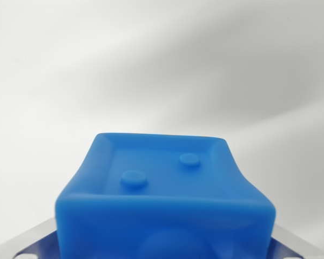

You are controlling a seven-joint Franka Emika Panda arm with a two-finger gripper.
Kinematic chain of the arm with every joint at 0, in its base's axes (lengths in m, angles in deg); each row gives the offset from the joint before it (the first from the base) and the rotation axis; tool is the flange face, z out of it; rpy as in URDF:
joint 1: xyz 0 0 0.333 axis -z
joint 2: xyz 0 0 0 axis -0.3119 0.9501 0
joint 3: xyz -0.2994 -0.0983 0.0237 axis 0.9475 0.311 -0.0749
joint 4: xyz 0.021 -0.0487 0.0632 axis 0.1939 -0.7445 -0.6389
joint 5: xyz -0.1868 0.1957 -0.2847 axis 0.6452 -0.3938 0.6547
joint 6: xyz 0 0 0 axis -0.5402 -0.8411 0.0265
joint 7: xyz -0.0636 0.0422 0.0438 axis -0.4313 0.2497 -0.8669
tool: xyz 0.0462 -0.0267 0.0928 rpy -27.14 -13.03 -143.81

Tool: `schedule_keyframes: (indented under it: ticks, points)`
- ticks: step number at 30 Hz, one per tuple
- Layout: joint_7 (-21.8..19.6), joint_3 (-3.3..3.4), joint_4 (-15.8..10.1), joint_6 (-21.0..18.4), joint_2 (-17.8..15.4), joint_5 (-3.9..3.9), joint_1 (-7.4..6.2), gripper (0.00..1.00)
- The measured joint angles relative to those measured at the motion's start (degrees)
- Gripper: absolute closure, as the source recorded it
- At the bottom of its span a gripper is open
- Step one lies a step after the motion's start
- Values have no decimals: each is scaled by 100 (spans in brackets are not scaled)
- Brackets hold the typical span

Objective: Stack cube

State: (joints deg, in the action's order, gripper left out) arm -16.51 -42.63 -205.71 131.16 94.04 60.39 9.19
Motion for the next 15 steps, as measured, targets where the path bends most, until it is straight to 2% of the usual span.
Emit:
schedule_keyframes:
  ticks: [15]
  points:
    - [822, 6, 490, -248, 244, 4, 159, 100]
